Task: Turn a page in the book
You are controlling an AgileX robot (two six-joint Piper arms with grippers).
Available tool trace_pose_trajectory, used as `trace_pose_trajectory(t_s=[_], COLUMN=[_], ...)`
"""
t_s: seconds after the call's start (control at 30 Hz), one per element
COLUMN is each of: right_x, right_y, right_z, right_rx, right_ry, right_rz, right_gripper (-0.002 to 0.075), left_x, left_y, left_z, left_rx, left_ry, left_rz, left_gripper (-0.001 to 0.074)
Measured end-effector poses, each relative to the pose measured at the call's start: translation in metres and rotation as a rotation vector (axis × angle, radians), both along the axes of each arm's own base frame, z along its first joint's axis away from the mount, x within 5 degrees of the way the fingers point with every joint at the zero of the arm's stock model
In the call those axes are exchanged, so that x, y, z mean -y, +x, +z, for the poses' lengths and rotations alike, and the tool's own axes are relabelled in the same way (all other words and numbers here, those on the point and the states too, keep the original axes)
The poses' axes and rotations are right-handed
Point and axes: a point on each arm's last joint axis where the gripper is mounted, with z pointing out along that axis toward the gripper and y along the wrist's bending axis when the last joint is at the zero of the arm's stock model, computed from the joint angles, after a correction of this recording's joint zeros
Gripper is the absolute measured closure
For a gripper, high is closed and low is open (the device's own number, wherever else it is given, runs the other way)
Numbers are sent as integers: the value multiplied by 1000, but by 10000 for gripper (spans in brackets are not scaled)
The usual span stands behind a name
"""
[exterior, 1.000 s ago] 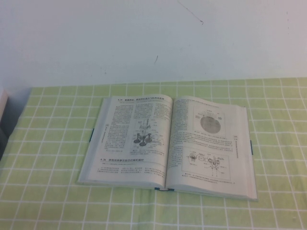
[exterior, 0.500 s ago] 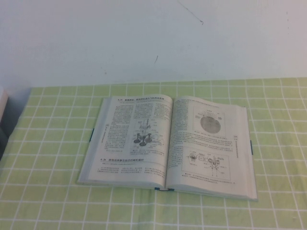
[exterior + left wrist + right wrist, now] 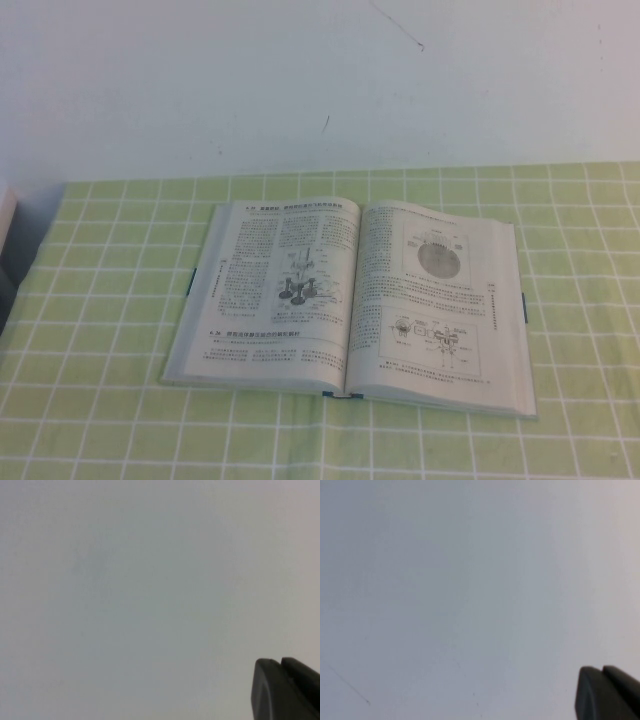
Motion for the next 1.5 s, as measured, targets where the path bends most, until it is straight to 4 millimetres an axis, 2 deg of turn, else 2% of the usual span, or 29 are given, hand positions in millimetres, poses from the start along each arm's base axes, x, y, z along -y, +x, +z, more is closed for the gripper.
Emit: trace_pose_trajectory(t_s=[0.1,0.17,0.33,0.43,0.6,0.77,0.97,1.2,1.33,1.5], right_x=[-2,-2,1,3,6,5,-1,-14,-20,-28], right_y=[2,1,-4,-7,-2,10,33,63,81,105], right_z=[-1,6,23,25,30,41,52,61,56,43], right_rx=[-92,-134,-248,-346,-561,-755,-994,-1106,-1168,-1219], right_ry=[-82,-128,-146,-133,-87,-39,-73,-107,-167,-212], right_rz=[-14,-31,-68,-85,-90,-52,43,231,332,478], right_gripper=[729,729,729,729,729,729,729,729,729,729], left_x=[0,1,2,3,5,7,12,23,33,43], left_y=[3,5,1,1,19,46,83,114,131,153], left_z=[-8,-9,13,33,53,63,51,32,24,21], left_rx=[-90,-178,-247,-291,-547,-775,-989,-1197,-1249,-1214], left_ry=[-8,-7,-7,-16,-21,-17,-29,-59,-74,-147], left_rz=[-10,-19,-33,-42,-58,-69,-112,-219,-333,-440], left_gripper=[739,739,739,739,739,739,739,739,739,739])
